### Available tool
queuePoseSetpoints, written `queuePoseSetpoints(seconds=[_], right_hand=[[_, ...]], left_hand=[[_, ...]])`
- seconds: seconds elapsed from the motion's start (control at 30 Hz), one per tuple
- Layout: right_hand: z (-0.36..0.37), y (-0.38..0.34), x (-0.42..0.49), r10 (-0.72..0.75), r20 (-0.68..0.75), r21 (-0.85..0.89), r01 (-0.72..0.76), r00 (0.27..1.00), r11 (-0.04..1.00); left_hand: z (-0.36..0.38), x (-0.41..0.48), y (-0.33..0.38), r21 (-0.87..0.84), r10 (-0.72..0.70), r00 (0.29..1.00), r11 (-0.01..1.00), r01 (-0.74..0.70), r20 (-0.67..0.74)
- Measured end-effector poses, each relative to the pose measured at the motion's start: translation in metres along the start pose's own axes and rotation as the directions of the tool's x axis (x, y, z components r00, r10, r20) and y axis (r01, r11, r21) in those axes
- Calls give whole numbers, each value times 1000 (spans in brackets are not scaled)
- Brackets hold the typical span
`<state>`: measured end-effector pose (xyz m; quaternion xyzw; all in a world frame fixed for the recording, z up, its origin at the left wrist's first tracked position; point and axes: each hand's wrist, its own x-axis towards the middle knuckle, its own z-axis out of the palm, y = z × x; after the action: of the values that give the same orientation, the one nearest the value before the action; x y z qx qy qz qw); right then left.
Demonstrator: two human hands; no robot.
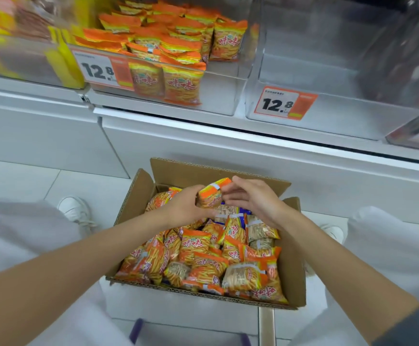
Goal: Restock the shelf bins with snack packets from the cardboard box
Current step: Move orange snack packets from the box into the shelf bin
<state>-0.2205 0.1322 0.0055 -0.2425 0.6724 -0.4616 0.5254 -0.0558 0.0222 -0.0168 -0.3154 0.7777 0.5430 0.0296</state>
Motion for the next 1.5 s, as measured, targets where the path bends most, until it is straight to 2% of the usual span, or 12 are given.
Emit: queuePoseSetpoints(seconds=[0.07,0.2,0.33,0.47,0.6,0.7,0.87,1.0,1.1,1.23,1.37,1.5], right_hand=[[-1,4,-1,-16,26,-43,17,1000,999],[10,33,15,-3,14,-452,9,1000,892],[41,76,42,116,93,-658,-26,989,752],[66,103,58,227,165,-847,20,960,532],[62,99,65,193,156,-733,-17,969,680],[33,67,64,66,16,-630,-41,998,775],[-18,1,37,-158,-42,-467,120,987,876],[-18,-31,29,-229,61,-242,237,971,941],[-7,-44,28,-273,105,-186,288,956,939],[-3,-70,28,-344,116,-430,359,932,828],[-1,-111,15,-187,245,-554,296,951,778],[12,-164,-1,-150,270,-713,303,951,632]], left_hand=[[-2,-3,-6,-39,-73,996,997,71,-52],[-17,-5,-21,-128,-234,968,967,221,-94],[-27,-2,-36,-279,-249,956,940,199,-158],[-30,1,-40,-360,-206,962,924,131,-179],[-31,2,-40,-377,-206,958,919,120,-197],[-33,3,-40,-410,-227,958,902,138,-177],[-35,6,-27,-422,-197,958,902,93,-211],[-31,10,-3,-567,-179,983,814,126,-38],[-31,10,19,-679,-76,993,725,117,90],[-44,10,32,-530,-17,999,847,29,27],[-64,7,51,-391,90,995,915,-100,-45],[-94,2,83,-349,170,984,920,-177,-51]])
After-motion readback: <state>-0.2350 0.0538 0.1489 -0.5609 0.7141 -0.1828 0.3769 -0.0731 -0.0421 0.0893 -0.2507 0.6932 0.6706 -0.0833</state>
